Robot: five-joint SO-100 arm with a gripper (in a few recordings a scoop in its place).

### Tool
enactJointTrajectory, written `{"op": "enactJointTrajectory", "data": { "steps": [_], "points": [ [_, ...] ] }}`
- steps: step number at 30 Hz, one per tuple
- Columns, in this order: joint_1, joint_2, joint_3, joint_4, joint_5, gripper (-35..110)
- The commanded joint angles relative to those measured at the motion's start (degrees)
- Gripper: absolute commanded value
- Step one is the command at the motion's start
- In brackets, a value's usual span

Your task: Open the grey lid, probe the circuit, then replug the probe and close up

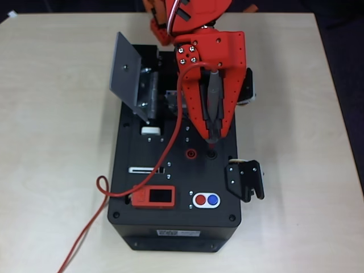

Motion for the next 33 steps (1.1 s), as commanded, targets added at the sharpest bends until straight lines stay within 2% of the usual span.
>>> {"op": "enactJointTrajectory", "data": {
  "steps": [1,33],
  "points": [
    [-0.35,1.41,-0.18,0.53,-0.35,0],
    [-0.09,-2.37,4.57,-6.77,-0.09,0]
  ]
}}
